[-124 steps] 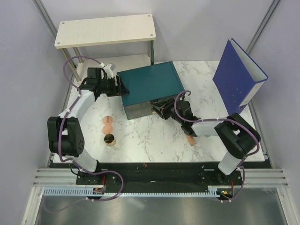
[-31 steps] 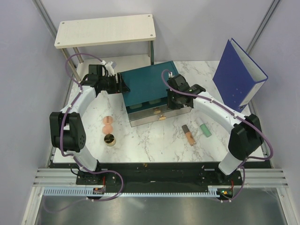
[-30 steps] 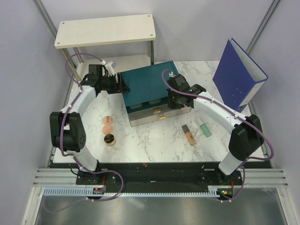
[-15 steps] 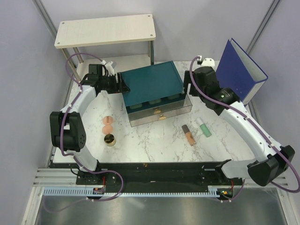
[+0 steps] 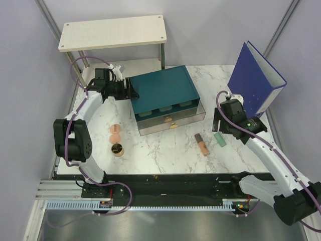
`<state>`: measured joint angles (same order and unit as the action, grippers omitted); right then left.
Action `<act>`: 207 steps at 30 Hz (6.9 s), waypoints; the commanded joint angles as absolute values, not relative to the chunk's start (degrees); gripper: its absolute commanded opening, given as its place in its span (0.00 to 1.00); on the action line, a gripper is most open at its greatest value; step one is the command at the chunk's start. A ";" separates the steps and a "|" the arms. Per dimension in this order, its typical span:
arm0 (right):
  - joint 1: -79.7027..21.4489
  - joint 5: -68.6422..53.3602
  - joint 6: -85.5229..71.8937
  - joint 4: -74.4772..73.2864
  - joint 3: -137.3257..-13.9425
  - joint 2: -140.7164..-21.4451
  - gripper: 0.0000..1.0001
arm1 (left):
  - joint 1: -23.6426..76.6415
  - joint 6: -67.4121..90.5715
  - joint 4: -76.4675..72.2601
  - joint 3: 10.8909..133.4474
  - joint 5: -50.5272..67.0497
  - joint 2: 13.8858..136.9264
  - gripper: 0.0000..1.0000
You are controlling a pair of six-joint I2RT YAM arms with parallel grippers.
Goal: Organize the makeup
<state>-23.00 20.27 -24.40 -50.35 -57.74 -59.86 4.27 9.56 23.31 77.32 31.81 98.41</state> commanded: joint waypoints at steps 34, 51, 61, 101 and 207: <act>-5.27 -1.41 -21.44 -29.00 -43.95 -86.58 0.23 | 4.57 5.54 28.74 79.72 29.44 102.13 0.72; -5.36 1.41 -13.54 -41.04 -69.76 -74.71 0.00 | 4.57 5.27 28.92 78.31 29.53 101.42 0.72; -6.41 -14.85 -1.95 -37.79 -79.71 -76.90 0.00 | 4.57 4.57 28.83 77.96 30.32 100.90 0.74; -51.68 13.97 29.18 -47.19 -97.29 -101.60 0.20 | 4.57 4.75 28.48 76.90 30.76 100.72 0.75; -35.68 27.78 12.12 -35.25 -73.82 -73.99 0.00 | 4.66 3.25 29.44 76.11 32.17 101.95 0.75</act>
